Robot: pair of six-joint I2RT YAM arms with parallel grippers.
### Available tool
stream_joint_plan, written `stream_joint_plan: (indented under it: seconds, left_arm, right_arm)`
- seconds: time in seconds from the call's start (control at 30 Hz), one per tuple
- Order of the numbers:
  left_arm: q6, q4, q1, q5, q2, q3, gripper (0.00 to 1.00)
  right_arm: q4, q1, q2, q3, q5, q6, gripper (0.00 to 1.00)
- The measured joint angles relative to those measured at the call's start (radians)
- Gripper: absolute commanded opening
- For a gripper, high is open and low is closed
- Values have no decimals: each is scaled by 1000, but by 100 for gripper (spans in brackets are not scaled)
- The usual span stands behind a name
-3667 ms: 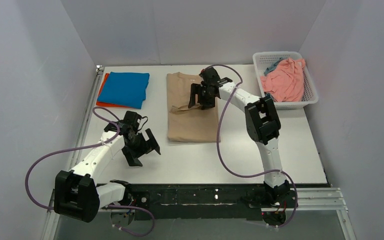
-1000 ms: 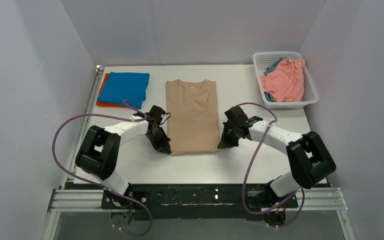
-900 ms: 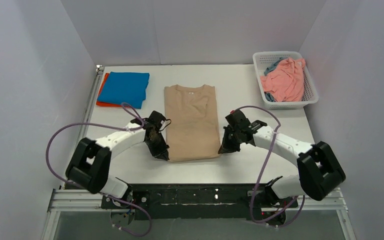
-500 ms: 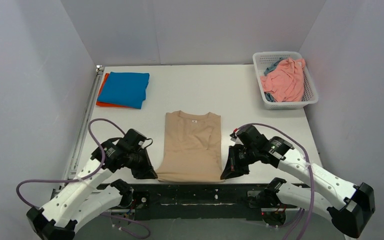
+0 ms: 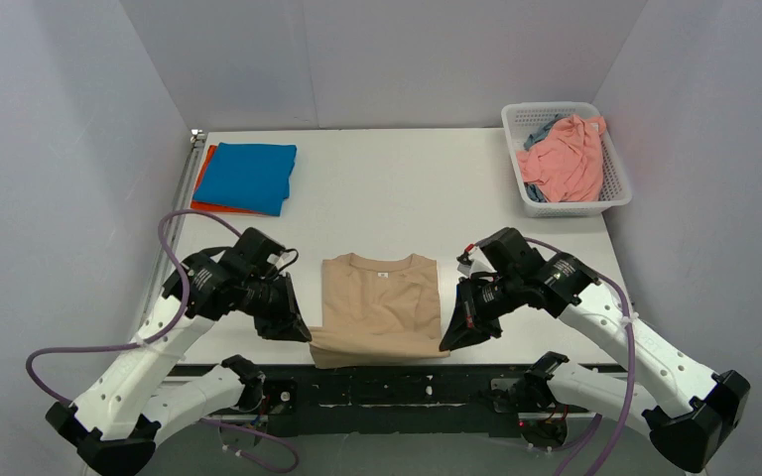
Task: Fold and stack the t-shirts
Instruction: Fold the long partially folded tshirt into a neat square
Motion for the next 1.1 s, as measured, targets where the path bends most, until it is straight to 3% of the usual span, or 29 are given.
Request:
stream_joint_plan:
  seconds: [0.5,1.1]
  left_arm:
    - [172,190,184,-100,455,230,0]
    - [251,275,277,-319,863,430,0]
  right_arm:
    - [56,-331,322,215,-47,-225,1]
    - [393,-434,808,380,-23,-154,1]
